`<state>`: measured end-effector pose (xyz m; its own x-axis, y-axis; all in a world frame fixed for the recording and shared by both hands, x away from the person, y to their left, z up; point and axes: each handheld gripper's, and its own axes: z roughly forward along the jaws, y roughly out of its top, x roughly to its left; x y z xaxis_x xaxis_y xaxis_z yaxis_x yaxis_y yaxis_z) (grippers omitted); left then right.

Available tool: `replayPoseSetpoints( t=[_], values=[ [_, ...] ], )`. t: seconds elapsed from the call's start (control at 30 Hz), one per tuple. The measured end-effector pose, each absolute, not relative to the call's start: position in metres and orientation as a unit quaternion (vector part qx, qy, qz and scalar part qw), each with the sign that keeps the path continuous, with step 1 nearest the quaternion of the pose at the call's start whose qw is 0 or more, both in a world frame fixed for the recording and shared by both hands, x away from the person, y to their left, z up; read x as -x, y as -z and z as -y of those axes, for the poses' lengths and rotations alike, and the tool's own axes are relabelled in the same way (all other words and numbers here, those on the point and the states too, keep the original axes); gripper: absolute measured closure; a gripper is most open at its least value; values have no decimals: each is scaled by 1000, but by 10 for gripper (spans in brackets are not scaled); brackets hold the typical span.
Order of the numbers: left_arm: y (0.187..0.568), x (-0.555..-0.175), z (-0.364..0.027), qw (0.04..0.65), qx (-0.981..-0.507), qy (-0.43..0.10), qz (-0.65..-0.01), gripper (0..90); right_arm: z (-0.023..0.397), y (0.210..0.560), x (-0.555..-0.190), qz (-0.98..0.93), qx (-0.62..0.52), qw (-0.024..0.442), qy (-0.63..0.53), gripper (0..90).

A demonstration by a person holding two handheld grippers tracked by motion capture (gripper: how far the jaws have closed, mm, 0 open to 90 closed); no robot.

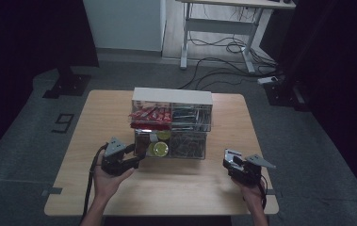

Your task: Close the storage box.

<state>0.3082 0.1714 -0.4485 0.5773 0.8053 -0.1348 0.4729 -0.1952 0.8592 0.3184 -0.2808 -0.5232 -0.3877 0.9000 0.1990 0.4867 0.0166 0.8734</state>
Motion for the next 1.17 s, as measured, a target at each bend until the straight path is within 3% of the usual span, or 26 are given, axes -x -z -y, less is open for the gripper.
replayPoseSetpoints(
  t=[0.43,1.17],
  values=[
    [512,-316,-182,422,-765,-146,-465,457,262,533,-315,-720,-466,197,-475,416],
    [527,-324,-189,385,-777,-162,-471,452,241,547,-320,-764,-442,196,-427,400]
  ],
)
